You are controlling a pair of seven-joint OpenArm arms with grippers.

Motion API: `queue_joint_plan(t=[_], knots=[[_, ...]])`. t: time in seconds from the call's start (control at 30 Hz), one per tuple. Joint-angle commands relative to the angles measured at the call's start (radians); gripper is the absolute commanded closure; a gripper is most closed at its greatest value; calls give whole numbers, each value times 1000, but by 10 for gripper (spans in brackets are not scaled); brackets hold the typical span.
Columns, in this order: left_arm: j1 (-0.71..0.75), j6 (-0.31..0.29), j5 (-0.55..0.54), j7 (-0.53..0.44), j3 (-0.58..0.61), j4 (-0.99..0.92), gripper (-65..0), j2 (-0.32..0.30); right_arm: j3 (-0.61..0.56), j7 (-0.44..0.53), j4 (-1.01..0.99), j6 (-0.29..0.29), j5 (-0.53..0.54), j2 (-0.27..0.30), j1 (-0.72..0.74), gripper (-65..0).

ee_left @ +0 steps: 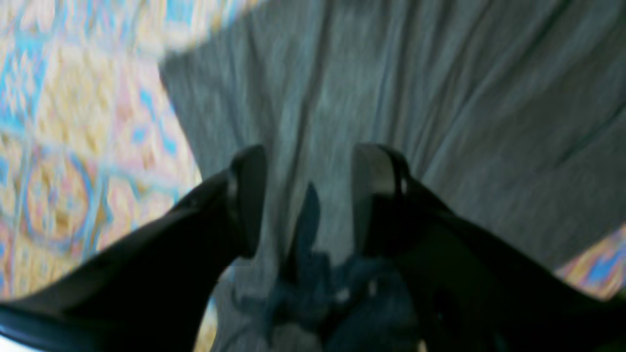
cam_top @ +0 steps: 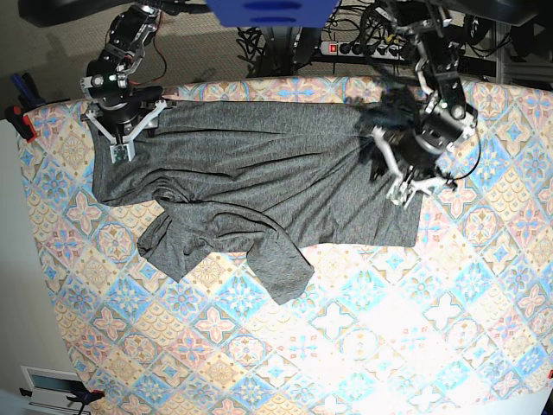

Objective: Layout the t-shirt on the table in an organized manner, then fold the t-shirt properly
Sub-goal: 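Release the shirt edges and move both grippers onto the shirt body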

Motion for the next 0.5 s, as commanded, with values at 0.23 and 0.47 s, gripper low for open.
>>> queue_joint_plan(t=[0.23,0.47], knots=[[-6,2,-7,-12,24,14,-279,20,-16,30,22,-6,9,105,121,-262],[6,2,-6,-11,110,14,-278,20,-235,31,23,-6,9,209,123,-262]])
